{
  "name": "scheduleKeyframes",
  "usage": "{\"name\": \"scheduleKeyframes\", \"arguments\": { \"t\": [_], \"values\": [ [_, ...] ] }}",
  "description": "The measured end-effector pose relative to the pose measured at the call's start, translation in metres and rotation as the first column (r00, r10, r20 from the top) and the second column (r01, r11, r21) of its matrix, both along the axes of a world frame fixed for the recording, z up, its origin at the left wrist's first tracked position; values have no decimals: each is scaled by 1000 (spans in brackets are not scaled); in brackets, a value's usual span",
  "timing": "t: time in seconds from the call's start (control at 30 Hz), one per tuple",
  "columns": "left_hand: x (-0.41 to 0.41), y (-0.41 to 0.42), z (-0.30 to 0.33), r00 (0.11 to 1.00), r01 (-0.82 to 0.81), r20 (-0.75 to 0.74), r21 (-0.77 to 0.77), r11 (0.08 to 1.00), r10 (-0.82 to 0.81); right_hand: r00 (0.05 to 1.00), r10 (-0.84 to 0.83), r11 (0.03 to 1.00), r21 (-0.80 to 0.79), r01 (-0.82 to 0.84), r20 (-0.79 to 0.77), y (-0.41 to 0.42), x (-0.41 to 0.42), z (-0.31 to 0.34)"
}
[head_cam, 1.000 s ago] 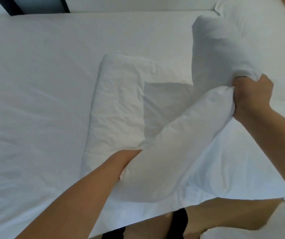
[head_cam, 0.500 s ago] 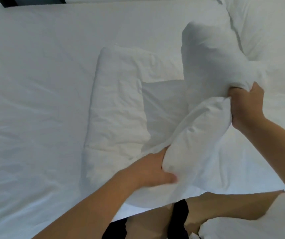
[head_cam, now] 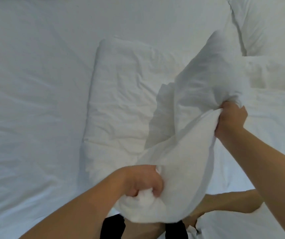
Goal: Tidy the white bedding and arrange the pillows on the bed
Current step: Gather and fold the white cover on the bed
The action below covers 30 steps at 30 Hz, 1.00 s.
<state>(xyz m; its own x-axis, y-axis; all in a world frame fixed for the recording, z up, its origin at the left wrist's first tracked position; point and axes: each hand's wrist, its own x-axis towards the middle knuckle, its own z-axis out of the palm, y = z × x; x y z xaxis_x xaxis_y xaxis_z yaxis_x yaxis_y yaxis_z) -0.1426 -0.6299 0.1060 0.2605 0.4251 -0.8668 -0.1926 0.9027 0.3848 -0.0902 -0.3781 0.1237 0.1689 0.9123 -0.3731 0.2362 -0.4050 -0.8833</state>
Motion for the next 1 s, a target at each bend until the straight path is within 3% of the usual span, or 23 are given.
{"name": "scheduleKeyframes", "arguments": {
  "t": [0.07, 0.13, 0.2, 0.33, 0.4, 0.47, 0.57, 0.63, 0.7, 0.8, 0.87, 1.0],
  "values": [
    [-16, -5, -7, 997, 65, -23, -115, 991, -68, 998, 57, 998, -16, -58, -26, -10, -7, -8],
    [-34, -8, -15, 967, 182, -166, -87, 979, -194, 987, 163, 986, -23, -163, -7, -18, -11, -13],
    [-49, -9, -19, 944, 183, -269, -56, 982, -191, 960, 281, 959, -32, -281, -9, -21, -16, -14],
    [-76, -26, -16, 973, -116, -203, -34, 993, 107, 859, 494, 869, 30, -495, -131, -18, -59, -4],
    [-95, -38, -24, 891, -340, -315, 11, 940, 326, 799, 576, 817, 89, -570, -172, -18, -96, 3],
    [-112, -48, -23, 807, -465, -387, 49, 884, 446, 721, 673, 740, 154, -655, -165, -27, -132, 8],
    [-145, -53, -11, 838, -474, -299, 19, 880, 457, 535, 845, 532, 125, -837, -15, -50, -160, 9],
    [-180, -38, -10, 730, -656, -197, 67, 752, 654, 302, 945, 306, -17, -952, 124, -64, -155, -2],
    [-212, -2, -7, 612, -743, -211, 175, 645, 762, 54, 980, 95, -216, -972, 191, -73, -137, -16],
    [-222, 68, -20, 653, -630, -383, 206, 749, 654, -199, 955, -74, -476, -877, 218, -76, -103, -34],
    [-215, 98, -41, 619, -588, -541, 164, 792, 570, -310, 917, -110, -587, -802, 252, -72, -76, -39],
    [-200, 100, -86, 504, -354, -848, -27, 935, 166, -326, 910, -61, -697, -715, 256, -50, -32, -36]
  ]
}}
